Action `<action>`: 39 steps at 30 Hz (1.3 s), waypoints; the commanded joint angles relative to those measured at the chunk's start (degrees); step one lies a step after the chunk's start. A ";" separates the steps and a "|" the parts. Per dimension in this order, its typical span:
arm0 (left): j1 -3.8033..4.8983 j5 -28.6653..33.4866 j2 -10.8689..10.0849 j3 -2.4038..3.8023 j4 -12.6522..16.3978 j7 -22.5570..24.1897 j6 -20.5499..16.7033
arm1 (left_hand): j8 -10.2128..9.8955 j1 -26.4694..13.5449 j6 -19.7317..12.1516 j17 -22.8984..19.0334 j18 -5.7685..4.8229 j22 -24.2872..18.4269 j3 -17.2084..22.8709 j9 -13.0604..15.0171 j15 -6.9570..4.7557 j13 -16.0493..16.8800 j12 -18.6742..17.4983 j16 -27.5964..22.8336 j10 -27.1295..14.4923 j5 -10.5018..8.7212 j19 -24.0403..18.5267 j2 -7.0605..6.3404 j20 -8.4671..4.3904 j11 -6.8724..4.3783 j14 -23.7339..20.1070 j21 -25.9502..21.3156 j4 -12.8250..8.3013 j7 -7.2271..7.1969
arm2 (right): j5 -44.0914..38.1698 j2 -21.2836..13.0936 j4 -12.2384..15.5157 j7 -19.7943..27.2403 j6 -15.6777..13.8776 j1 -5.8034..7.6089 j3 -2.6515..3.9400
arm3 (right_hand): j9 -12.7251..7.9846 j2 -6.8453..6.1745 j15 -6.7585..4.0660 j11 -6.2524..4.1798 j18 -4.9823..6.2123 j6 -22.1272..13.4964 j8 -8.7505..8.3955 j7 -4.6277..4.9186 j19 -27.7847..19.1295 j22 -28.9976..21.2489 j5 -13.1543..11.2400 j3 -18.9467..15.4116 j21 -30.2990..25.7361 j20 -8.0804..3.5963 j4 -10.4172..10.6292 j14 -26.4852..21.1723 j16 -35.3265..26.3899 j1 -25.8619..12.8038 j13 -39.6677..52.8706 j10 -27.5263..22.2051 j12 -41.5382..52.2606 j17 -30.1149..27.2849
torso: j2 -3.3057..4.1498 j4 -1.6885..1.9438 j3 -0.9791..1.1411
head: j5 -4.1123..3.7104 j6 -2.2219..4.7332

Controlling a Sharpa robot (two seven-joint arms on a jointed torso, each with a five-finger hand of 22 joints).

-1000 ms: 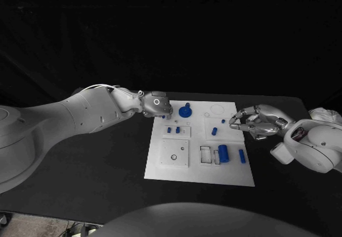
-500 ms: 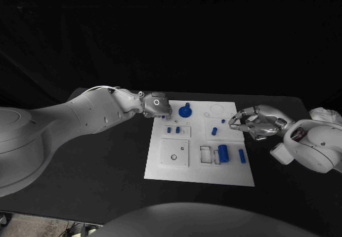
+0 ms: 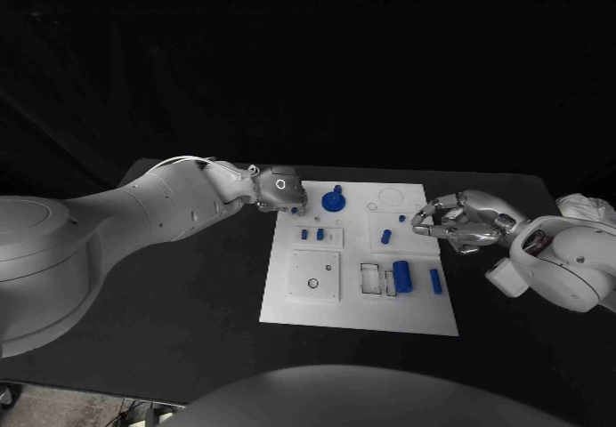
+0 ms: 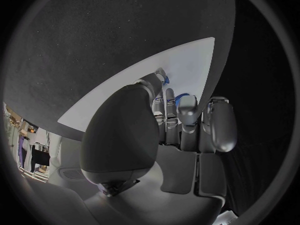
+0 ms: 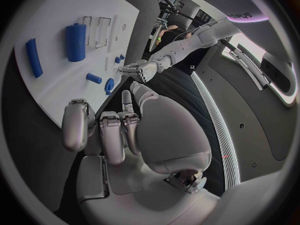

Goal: Assemble the parts on the task board

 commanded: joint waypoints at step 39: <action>-3.02 4.16 3.19 0.04 -5.45 2.47 -0.80 | 5.69 -1.55 4.47 -0.48 -0.08 11.71 -0.89 1.23 0.62 -2.06 2.10 1.84 6.50 0.92 1.19 3.62 -0.36 1.99 0.40 2.02 -1.48 2.40 | -0.55 -0.08 -0.09 0.51 1.40 -0.88 0.01 | -0.14 0.08 -0.40 -0.50 -0.35 0.58 -0.42 0.05 -0.31 9.80 -0.79 -0.39 -0.46 0.00 -0.12 5.92 0.09 0.45 11.85 2.97 -0.05 14.87 | -0.02 0.05 0.03 | -0.56 -0.01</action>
